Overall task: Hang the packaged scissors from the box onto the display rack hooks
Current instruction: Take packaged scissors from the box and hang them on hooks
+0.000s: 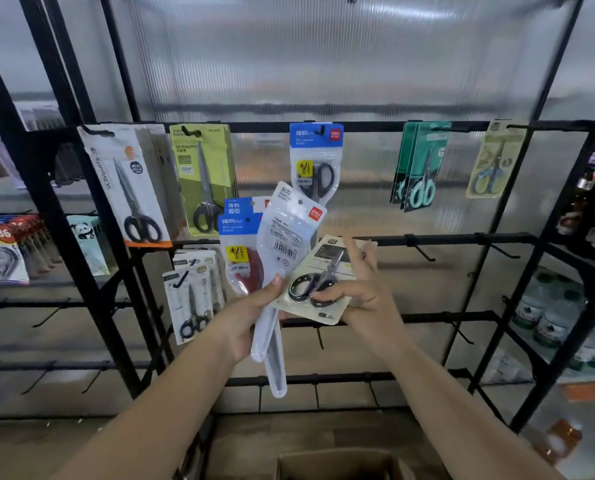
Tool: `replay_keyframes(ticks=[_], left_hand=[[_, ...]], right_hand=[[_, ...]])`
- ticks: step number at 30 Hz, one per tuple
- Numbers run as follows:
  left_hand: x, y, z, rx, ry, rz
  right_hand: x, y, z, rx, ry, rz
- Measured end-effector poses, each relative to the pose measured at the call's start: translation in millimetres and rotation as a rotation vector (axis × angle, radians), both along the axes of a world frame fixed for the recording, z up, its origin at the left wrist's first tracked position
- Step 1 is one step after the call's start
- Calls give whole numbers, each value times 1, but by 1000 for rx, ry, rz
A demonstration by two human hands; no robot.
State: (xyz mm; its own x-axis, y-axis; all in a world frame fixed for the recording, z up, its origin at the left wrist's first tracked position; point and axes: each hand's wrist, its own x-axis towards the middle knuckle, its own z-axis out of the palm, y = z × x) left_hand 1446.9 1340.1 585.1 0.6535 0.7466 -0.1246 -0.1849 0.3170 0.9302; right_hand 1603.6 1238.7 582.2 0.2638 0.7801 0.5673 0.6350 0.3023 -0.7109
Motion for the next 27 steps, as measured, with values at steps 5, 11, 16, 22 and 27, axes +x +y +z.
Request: replay_keyframes(ticks=[5,11,16,22,27], left_hand=[[-6,3,-7,-88,-4,48],[-21,0,-22,-105,-20,146],[-42,7,-38,-114,-59,119],[-85,31,-46,-63,-42,198],[-119,59,-53,-54,-32,251]], right_hand=[[-10,6,-16,121,-109,-171],[-22,0,-2,-75,960,-23],[-50,18,-6,-294,809,153],[-74,48,-16,-225,840,138],[-69,57,-21,-221,802,33]])
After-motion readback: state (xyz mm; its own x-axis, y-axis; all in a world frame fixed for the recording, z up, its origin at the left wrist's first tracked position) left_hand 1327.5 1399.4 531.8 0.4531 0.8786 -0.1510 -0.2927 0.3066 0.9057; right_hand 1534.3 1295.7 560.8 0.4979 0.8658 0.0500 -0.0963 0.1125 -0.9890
